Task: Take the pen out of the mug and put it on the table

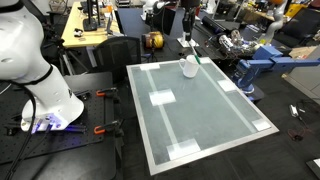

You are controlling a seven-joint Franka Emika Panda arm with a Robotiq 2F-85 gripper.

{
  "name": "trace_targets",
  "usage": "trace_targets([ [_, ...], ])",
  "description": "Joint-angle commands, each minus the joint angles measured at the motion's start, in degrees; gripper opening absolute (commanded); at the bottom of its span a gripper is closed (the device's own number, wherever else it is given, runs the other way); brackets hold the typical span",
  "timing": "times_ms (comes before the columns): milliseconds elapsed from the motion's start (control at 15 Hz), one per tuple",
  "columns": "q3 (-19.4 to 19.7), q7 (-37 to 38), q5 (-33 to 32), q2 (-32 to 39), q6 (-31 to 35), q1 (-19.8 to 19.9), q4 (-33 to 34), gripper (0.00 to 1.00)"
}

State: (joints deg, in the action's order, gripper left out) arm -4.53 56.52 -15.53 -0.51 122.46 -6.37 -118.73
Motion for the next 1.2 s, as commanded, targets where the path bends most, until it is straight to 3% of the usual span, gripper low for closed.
trace_targets([
  [0, 0.3, 9.9, -5.9, -1.0, 2.7, 1.4, -4.5, 0.03],
  [600, 0.9, 28.9, -16.5, 4.6, 2.7, 2.0, -8.9, 0.03],
  [1133, 2.5, 50.4, -30.0, 10.5, 8.5, 0.8, -11.1, 0.03],
])
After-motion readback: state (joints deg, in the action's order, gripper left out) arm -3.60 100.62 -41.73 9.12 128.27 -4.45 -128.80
